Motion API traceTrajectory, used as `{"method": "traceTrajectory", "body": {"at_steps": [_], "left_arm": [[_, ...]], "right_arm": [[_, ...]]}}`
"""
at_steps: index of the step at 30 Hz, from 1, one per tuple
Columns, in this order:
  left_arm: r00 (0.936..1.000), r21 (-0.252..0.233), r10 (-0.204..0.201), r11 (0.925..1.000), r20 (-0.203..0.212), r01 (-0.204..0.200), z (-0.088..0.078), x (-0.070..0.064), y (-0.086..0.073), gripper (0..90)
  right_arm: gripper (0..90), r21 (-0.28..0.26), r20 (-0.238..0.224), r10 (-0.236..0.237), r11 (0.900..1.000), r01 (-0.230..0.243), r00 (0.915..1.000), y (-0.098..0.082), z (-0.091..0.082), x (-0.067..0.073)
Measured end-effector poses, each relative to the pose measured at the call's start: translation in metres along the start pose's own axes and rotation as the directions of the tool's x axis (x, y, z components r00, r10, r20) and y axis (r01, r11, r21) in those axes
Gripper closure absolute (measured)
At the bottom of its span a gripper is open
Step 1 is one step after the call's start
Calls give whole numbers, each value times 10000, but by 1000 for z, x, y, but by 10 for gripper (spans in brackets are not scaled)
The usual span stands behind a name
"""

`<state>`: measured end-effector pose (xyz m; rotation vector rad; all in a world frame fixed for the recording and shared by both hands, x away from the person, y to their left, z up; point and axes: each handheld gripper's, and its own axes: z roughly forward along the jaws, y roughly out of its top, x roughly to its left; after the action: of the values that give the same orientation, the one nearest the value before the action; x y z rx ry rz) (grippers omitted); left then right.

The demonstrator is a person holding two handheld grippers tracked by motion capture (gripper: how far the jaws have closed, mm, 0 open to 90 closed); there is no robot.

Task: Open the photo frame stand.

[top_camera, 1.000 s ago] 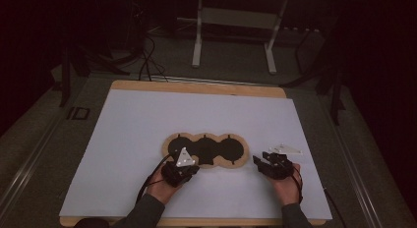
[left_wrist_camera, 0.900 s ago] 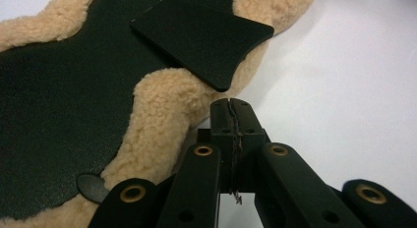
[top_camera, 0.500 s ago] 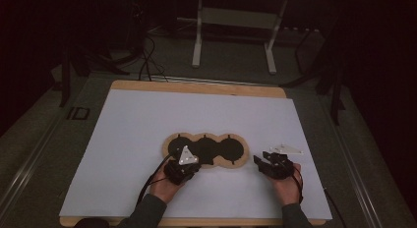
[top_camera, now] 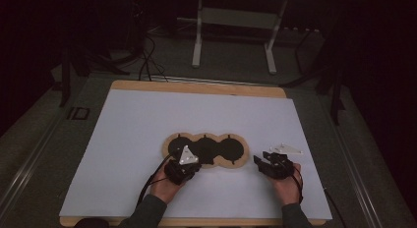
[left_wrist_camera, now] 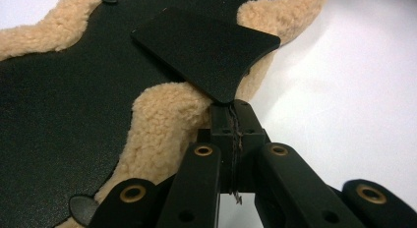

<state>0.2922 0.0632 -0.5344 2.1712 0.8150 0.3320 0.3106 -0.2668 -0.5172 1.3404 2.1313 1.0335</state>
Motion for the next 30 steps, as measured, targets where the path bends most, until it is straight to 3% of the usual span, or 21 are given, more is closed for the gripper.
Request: {"method": "traceTrajectory", "body": {"at_steps": [13,18,22,30], "left_arm": [[9999,-366,-58,9993,-84,55,-6,1,9,900],[9996,-760,-245,9968,-147,233,-12,4,18,900],[9996,-683,-216,9975,-196,202,-14,7,25,900],[9996,-666,-255,9975,-88,248,-12,5,23,893]], "right_arm": [[537,7,10,-13,10000,13,10000,0,0,0],[537,20,4,-19,10000,19,10000,0,0,0],[536,16,-9,-33,10000,33,10000,0,0,0],[536,23,-14,-34,10000,34,10000,0,0,0]]}}
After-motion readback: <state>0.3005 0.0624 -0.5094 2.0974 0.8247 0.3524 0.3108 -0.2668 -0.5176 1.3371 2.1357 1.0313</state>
